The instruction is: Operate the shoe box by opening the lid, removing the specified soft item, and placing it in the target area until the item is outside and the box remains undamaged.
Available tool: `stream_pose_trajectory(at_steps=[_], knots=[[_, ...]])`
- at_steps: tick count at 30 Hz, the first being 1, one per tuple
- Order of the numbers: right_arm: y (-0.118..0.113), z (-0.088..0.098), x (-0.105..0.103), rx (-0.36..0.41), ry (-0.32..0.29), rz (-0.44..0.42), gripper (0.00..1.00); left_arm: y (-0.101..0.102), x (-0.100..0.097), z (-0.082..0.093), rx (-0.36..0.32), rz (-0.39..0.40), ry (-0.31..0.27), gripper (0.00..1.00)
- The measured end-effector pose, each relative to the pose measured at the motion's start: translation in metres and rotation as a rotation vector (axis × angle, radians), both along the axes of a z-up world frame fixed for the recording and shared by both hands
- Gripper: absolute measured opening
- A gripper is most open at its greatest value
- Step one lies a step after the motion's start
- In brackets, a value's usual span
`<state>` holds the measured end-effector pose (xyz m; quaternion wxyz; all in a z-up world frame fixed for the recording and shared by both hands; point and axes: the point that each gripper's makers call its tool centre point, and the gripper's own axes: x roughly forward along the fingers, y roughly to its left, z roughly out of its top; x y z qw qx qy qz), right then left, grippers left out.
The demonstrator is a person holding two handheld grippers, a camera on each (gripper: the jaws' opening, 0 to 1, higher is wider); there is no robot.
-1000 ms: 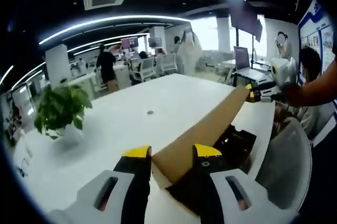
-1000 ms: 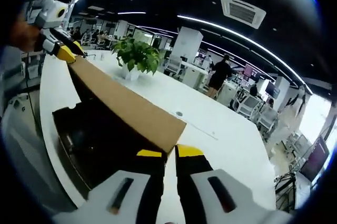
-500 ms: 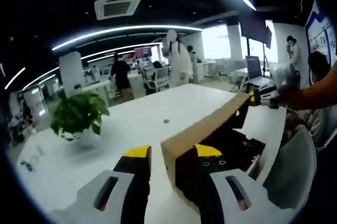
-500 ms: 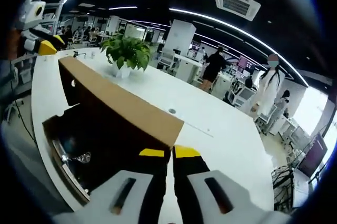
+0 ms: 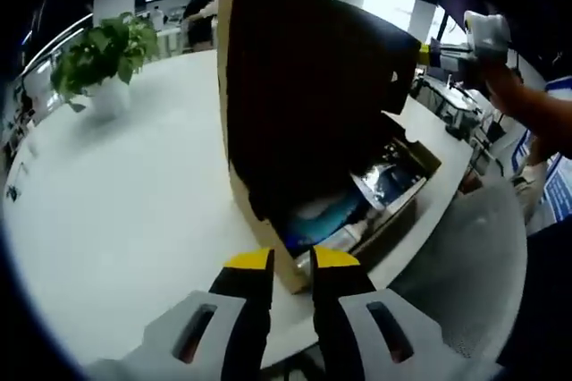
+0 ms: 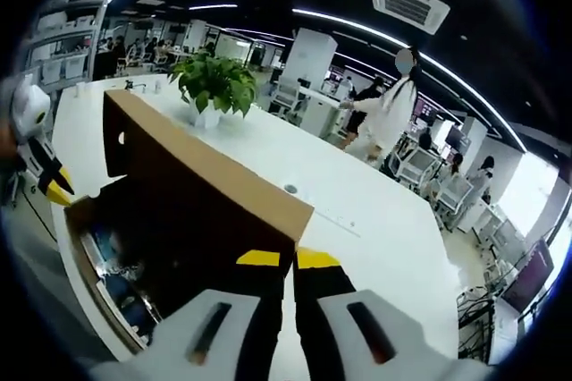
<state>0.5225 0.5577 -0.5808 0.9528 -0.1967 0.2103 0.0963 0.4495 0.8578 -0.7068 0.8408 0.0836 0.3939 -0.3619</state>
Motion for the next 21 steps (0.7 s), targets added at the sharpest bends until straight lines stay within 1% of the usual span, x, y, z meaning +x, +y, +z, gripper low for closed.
stream_pose_trajectory(at_steps=[2,3,4,6,12,16,21], knots=[[-0.001,0.0,0.002,0.0,0.002,0.001,0.01,0.005,-0.001,-0.008,0.065,-0.029,-0.002,0.08],[-0.001,0.0,0.004,0.0,0.003,0.001,0.01,0.004,-0.001,-0.009,0.057,-0.032,0.0,0.06],[-0.001,0.0,0.006,0.0,0.005,0.002,0.01,0.001,-0.001,-0.008,0.027,-0.024,0.001,0.05],[-0.002,0.0,0.009,-0.001,0.005,0.003,0.01,0.002,-0.001,-0.008,0.033,-0.031,-0.009,0.05],[-0.005,-0.001,0.023,-0.001,0.005,0.006,0.0,0.002,-0.002,-0.008,0.017,-0.037,-0.003,0.04],[-0.007,-0.003,0.035,0.002,0.011,0.009,0.0,0.002,-0.001,-0.008,0.024,-0.04,0.002,0.03],[-0.011,-0.009,0.056,0.009,0.035,0.014,0.0,0.002,-0.002,-0.008,0.029,-0.041,-0.001,0.03]])
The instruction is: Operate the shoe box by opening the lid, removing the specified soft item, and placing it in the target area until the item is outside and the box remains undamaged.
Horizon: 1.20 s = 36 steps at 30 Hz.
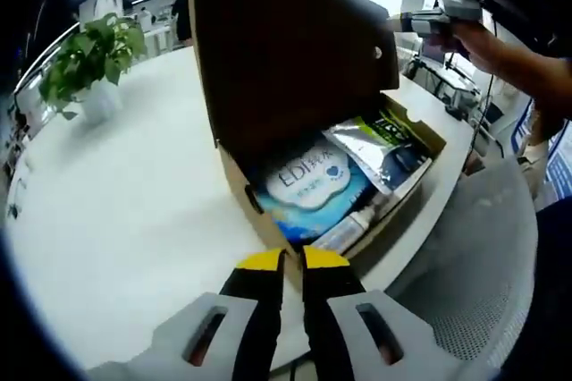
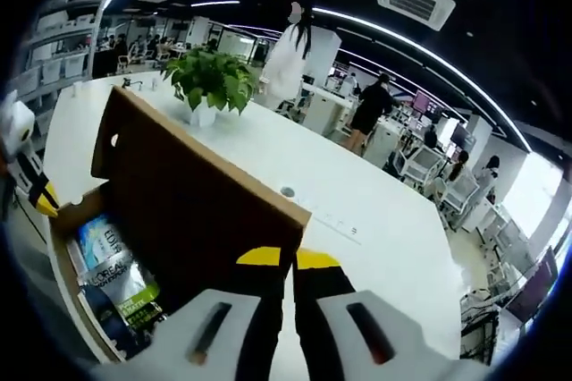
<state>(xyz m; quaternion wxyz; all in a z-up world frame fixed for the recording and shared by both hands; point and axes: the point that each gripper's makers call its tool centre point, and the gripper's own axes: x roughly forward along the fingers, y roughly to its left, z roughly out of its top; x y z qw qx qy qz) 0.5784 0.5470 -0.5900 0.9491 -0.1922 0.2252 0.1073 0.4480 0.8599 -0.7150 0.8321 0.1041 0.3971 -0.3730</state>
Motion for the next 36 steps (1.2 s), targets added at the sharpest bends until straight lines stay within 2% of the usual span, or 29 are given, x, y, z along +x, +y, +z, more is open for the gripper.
stream_pose_trajectory(at_steps=[4,11,16,19,20,23,28,32,36], knots=[[-0.004,-0.01,0.021,0.016,0.042,-0.002,0.0,0.0,-0.001,0.0,-0.011,0.006,0.008,0.04],[-0.009,-0.04,0.053,0.04,0.137,-0.018,0.0,0.001,-0.002,0.0,-0.011,0.014,0.006,0.03],[-0.012,-0.069,0.07,0.046,0.22,-0.03,0.0,0.001,-0.002,0.0,-0.014,0.023,0.01,0.03],[-0.015,-0.095,0.077,0.053,0.291,-0.037,0.01,0.001,-0.002,0.0,-0.016,0.026,0.013,0.03],[-0.016,-0.104,0.076,0.047,0.328,-0.035,0.01,0.001,-0.002,0.0,-0.019,0.03,0.014,0.03],[-0.017,-0.124,0.082,0.056,0.377,-0.047,0.01,0.0,-0.002,0.0,-0.017,0.031,0.01,0.03],[-0.016,-0.149,0.085,0.061,0.44,-0.06,0.01,0.0,-0.002,-0.001,-0.006,0.032,0.009,0.03],[-0.017,-0.164,0.081,0.061,0.485,-0.074,0.01,0.0,-0.002,-0.001,0.0,0.036,0.009,0.03],[-0.017,-0.17,0.077,0.057,0.508,-0.078,0.01,0.0,-0.001,0.0,0.003,0.04,0.012,0.03]])
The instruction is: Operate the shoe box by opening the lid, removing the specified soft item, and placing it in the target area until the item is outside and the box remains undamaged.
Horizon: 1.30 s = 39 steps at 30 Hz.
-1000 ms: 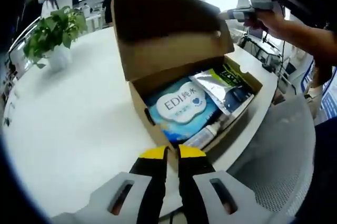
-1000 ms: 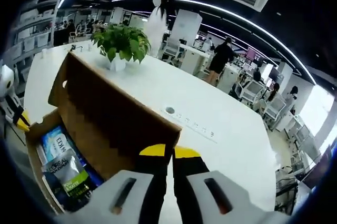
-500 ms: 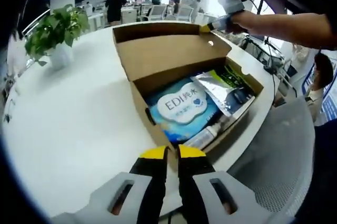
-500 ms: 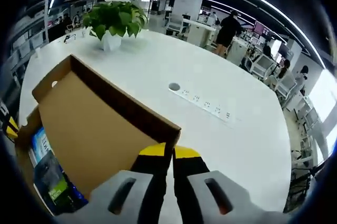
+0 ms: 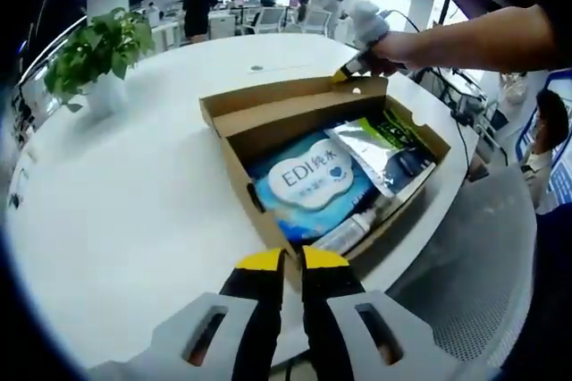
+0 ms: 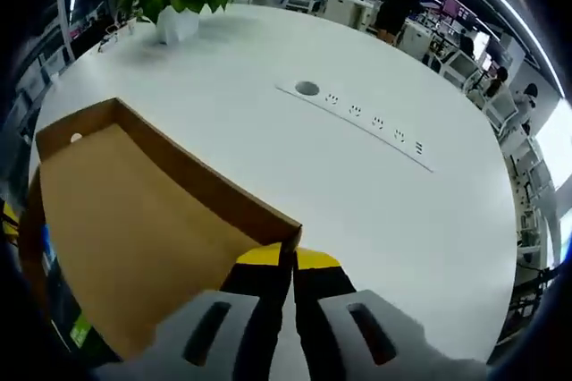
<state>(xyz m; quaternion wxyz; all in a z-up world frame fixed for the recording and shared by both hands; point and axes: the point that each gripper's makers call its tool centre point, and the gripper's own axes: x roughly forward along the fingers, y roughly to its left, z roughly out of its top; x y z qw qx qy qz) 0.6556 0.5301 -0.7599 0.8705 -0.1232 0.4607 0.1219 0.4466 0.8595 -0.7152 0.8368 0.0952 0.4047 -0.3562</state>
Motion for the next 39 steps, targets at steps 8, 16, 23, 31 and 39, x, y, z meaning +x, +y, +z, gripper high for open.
stream_pose_trajectory(at_steps=[8,16,23,31,39], knots=[[0.0,0.02,0.006,0.027,-0.096,-0.013,0.25,0.0,0.001,0.002,0.003,0.015,0.007,0.04],[-0.001,0.105,-0.02,0.093,-0.317,-0.033,0.43,-0.019,0.018,0.043,-0.085,0.017,-0.06,0.22],[0.015,0.129,-0.094,0.104,-0.389,0.007,0.51,-0.078,0.019,0.054,-0.156,-0.076,-0.009,0.33],[0.052,0.104,-0.181,0.121,-0.337,0.051,0.48,-0.112,0.016,0.025,-0.094,-0.158,0.062,0.32],[0.065,0.085,-0.216,0.146,-0.289,0.074,0.45,-0.116,0.013,-0.005,-0.047,-0.139,0.164,0.32]])
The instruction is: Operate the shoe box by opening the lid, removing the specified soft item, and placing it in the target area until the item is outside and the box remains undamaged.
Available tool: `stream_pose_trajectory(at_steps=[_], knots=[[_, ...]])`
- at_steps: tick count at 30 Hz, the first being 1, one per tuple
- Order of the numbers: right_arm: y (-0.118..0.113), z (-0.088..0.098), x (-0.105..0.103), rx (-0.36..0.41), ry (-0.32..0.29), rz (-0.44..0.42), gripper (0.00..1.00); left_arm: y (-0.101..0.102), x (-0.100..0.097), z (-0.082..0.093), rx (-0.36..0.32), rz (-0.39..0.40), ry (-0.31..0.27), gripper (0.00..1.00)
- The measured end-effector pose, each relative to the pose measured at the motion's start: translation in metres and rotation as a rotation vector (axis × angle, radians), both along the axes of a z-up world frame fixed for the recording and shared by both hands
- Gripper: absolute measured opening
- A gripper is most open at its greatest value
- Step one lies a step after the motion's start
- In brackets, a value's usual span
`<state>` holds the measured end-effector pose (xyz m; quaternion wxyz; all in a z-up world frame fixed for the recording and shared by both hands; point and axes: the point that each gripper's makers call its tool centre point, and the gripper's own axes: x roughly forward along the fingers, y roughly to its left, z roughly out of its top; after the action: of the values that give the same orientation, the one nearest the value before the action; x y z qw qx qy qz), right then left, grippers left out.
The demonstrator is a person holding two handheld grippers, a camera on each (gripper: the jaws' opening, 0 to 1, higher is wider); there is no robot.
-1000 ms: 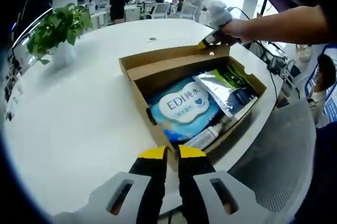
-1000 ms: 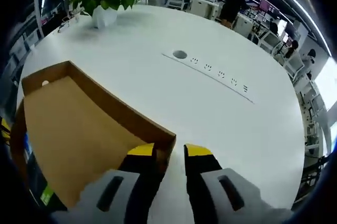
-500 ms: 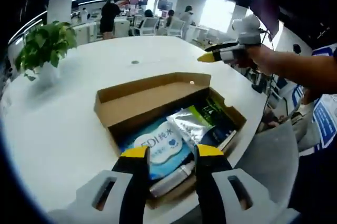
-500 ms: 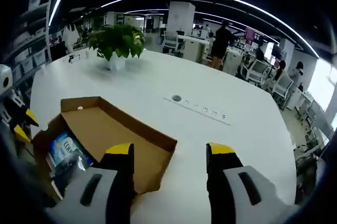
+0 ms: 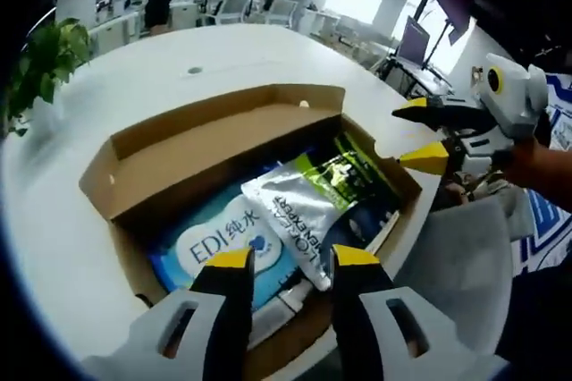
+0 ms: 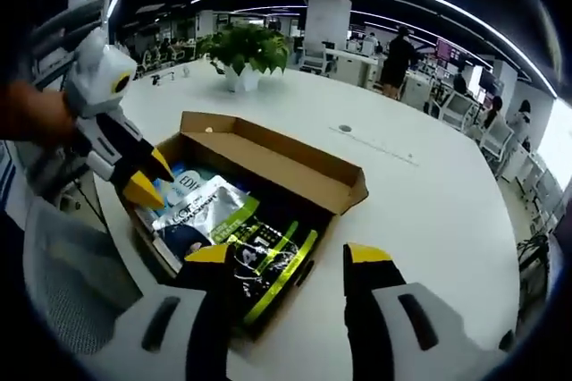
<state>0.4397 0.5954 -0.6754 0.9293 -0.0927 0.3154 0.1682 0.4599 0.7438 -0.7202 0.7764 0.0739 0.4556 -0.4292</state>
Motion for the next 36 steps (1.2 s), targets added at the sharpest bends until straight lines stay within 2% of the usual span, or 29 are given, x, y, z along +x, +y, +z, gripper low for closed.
stream_pose_trajectory(at_steps=[3,5,9,15,18,21,22,25,27,32,36], knots=[[0.001,-0.003,-0.004,0.018,0.008,0.0,0.43,-0.001,-0.002,-0.008,0.004,0.011,0.036,0.32],[0.003,-0.004,-0.005,0.028,0.007,0.002,0.43,-0.006,-0.003,-0.008,-0.026,0.033,0.071,0.31],[0.006,-0.006,-0.007,0.032,0.01,0.013,0.41,-0.01,-0.002,-0.012,-0.044,0.062,0.107,0.29],[0.01,-0.009,-0.01,0.051,0.021,0.035,0.39,-0.023,-0.004,-0.013,-0.057,0.051,0.126,0.19],[0.015,-0.008,-0.011,0.082,0.013,0.059,0.38,-0.028,-0.005,-0.014,-0.052,0.043,0.124,0.18],[0.022,-0.006,-0.012,0.108,0.004,0.09,0.38,-0.026,-0.003,-0.017,-0.035,0.038,0.105,0.11],[0.022,-0.006,-0.013,0.103,0.005,0.093,0.38,-0.025,-0.002,-0.016,-0.032,0.031,0.093,0.01],[0.023,-0.01,-0.016,0.101,0.017,0.1,0.36,-0.025,-0.003,-0.015,-0.052,0.033,0.102,0.0],[0.024,-0.011,-0.016,0.098,0.022,0.099,0.36,-0.022,-0.004,-0.015,-0.044,0.022,0.081,0.0],[0.029,-0.01,-0.015,0.098,0.023,0.102,0.34,-0.005,-0.002,-0.017,-0.043,0.055,0.098,0.0],[0.043,-0.007,-0.006,0.149,0.015,0.122,0.31,0.009,0.0,-0.017,-0.03,0.064,0.101,0.0]])
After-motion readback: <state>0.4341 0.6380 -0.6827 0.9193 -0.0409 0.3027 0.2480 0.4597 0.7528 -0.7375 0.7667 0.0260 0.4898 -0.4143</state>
